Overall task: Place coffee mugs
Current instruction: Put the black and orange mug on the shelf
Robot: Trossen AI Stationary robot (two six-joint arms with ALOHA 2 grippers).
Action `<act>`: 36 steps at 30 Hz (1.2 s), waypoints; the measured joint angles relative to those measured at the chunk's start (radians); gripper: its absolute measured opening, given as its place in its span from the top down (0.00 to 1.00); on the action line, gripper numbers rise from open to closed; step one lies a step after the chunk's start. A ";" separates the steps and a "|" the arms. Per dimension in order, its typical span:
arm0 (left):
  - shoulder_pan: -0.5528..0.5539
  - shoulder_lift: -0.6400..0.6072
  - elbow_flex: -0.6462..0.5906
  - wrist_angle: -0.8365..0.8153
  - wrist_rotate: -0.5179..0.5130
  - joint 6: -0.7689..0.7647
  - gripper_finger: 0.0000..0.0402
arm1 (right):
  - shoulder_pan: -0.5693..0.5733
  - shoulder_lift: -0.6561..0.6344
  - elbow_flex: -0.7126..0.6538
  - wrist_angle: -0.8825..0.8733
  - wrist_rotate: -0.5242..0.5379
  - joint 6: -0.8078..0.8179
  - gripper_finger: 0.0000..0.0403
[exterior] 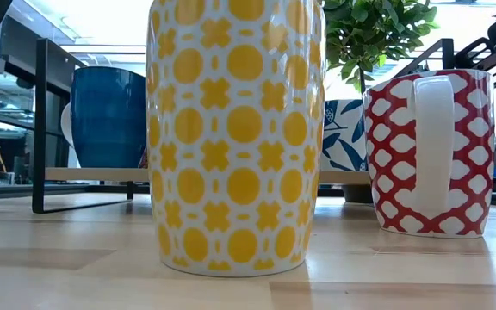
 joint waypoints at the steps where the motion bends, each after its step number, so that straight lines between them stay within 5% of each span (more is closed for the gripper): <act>1: 0.000 0.002 0.001 0.000 0.000 -0.004 0.99 | 0.000 0.000 0.000 0.000 0.000 0.000 0.83; 19: 0.001 0.039 0.000 -0.049 -0.084 -0.035 0.99 | 0.000 0.001 0.000 -0.007 -0.008 0.010 0.83; 36: 0.001 0.035 0.000 -0.077 -0.158 -0.084 0.84 | 0.000 0.001 0.000 -0.007 -0.011 0.010 0.83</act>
